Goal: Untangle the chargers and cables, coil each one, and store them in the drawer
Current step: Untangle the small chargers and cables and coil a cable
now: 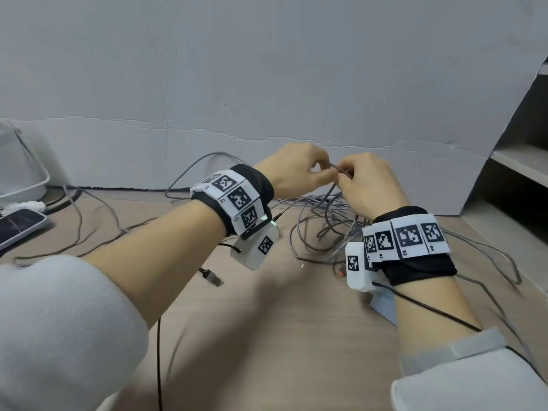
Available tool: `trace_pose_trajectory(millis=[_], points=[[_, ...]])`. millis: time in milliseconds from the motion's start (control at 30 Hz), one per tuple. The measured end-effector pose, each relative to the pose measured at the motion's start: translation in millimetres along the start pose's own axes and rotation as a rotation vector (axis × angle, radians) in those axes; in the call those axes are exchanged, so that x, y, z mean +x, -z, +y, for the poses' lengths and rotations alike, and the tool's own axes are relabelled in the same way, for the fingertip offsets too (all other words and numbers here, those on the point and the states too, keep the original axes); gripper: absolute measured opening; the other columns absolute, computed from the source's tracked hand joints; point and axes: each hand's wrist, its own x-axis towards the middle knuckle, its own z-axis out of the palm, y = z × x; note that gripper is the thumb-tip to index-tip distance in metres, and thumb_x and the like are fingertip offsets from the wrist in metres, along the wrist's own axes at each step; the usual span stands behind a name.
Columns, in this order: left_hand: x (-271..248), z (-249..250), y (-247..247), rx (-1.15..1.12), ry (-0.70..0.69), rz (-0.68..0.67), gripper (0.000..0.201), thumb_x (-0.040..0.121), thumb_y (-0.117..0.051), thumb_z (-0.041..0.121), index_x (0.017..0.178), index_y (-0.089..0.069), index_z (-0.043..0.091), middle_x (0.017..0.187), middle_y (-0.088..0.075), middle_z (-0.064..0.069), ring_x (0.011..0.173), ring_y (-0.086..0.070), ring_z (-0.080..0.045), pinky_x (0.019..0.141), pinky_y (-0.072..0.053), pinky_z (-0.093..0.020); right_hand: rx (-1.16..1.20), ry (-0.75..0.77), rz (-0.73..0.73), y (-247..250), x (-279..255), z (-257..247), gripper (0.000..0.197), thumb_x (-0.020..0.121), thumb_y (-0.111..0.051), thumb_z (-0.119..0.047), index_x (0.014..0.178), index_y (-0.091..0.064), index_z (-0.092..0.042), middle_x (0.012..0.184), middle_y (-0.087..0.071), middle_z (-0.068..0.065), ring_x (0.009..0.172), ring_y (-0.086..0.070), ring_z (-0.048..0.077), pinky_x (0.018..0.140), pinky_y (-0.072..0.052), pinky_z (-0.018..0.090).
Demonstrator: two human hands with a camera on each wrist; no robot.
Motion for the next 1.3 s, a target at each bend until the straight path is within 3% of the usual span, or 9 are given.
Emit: trace_pose_trajectory(millis=[100, 200, 367, 567, 833, 1000, 1067, 1133, 1300], points=[[-4, -3, 17, -0.190, -0.027, 0.199, 0.031, 0.095, -0.065, 0.043, 0.072, -0.060, 0.023, 0.065, -0.053, 0.010, 0.062, -0.047, -0.008, 0.056, -0.034, -0.021, 0.013, -0.041, -0.008, 2, 1, 3, 0.013, 0.096, -0.062, -0.016, 0.087, -0.072, -0.015, 0.089, -0.066, 0.007, 0.085, -0.055, 0.023, 0.075, -0.036, 0.027], [-7, -8, 38, -0.471, 0.026, 0.362, 0.031, 0.094, -0.070, 0.036, 0.070, -0.062, 0.017, 0.053, -0.051, 0.015, 0.052, -0.043, -0.001, 0.054, -0.034, -0.018, 0.023, -0.073, -0.021, 4, 1, 5, 0.015, 0.095, -0.059, -0.015, 0.088, -0.073, -0.012, 0.087, -0.067, 0.005, 0.088, -0.058, 0.023, 0.076, -0.037, 0.026], [-10, -22, 55, -0.626, 0.156, 0.655, 0.035, 0.094, -0.069, 0.031, 0.064, -0.061, 0.016, 0.056, -0.050, 0.006, 0.050, -0.040, -0.005, 0.051, -0.033, -0.017, -0.008, -0.053, -0.080, 5, -2, -1, 0.022, 0.093, -0.060, -0.022, 0.083, -0.071, -0.007, 0.083, -0.069, 0.010, 0.091, -0.057, 0.030, 0.074, -0.038, 0.030], [-13, -26, 54, -0.736, 0.211, 0.725, 0.034, 0.093, -0.069, 0.033, 0.064, -0.062, 0.017, 0.066, -0.057, -0.002, 0.058, -0.043, -0.013, 0.052, -0.034, -0.020, -0.108, -0.131, -0.279, -2, -6, -8, 0.024, 0.083, -0.064, -0.023, 0.063, -0.059, -0.012, 0.065, -0.060, 0.004, 0.080, -0.056, 0.031, 0.083, -0.051, 0.039], [-8, -88, 70, -0.891, 0.668, 1.039, 0.036, 0.091, -0.068, 0.025, 0.057, -0.057, 0.020, 0.061, -0.051, 0.002, 0.050, -0.038, -0.013, 0.057, -0.035, -0.023, -0.125, -0.134, -0.375, -1, -6, 4, 0.024, 0.084, -0.071, -0.027, 0.062, -0.065, -0.022, 0.054, -0.059, -0.009, 0.075, -0.056, 0.023, 0.090, -0.051, 0.044], [-24, -143, 48, -0.669, 0.893, 0.874, 0.028, 0.087, -0.064, 0.030, 0.061, -0.062, 0.019, 0.059, -0.052, 0.000, 0.065, -0.050, -0.026, 0.068, -0.040, -0.031, -0.025, 0.011, -0.218, 1, -1, 1, 0.031, 0.093, -0.065, -0.045, 0.068, -0.063, -0.028, 0.066, -0.061, -0.009, 0.082, -0.056, 0.026, 0.088, -0.046, 0.044], [-27, -148, 40, -0.449, 0.990, 0.627, 0.011, 0.088, -0.063, 0.026, 0.088, -0.069, 0.017, 0.091, -0.066, -0.006, 0.095, -0.060, -0.030, 0.089, -0.047, -0.035, -0.034, 0.036, -0.170, 0, -1, -2, 0.024, 0.096, -0.062, -0.044, 0.079, -0.069, -0.029, 0.077, -0.066, -0.008, 0.094, -0.058, 0.028, 0.093, -0.044, 0.046], [-28, -135, 32, -0.059, 1.019, 0.376, 0.040, 0.087, -0.061, 0.017, 0.127, -0.060, 0.019, 0.136, -0.053, -0.014, 0.128, -0.046, -0.035, 0.110, -0.037, -0.045, -0.084, 0.021, -0.152, 0, -2, -4, 0.026, 0.098, -0.058, -0.044, 0.086, -0.071, -0.026, 0.081, -0.066, -0.006, 0.097, -0.056, 0.028, 0.090, -0.038, 0.042], [-23, -45, 16, 0.032, 0.103, 0.078, 0.065, 0.079, -0.054, 0.001, 0.139, -0.056, 0.024, 0.142, -0.053, -0.002, 0.133, -0.044, -0.026, 0.115, -0.031, -0.044, -0.148, -0.039, -0.120, -4, -1, -10, 0.034, 0.101, -0.050, -0.048, 0.093, -0.073, -0.024, 0.082, -0.065, 0.000, 0.099, -0.054, 0.031, 0.083, -0.026, 0.041]])
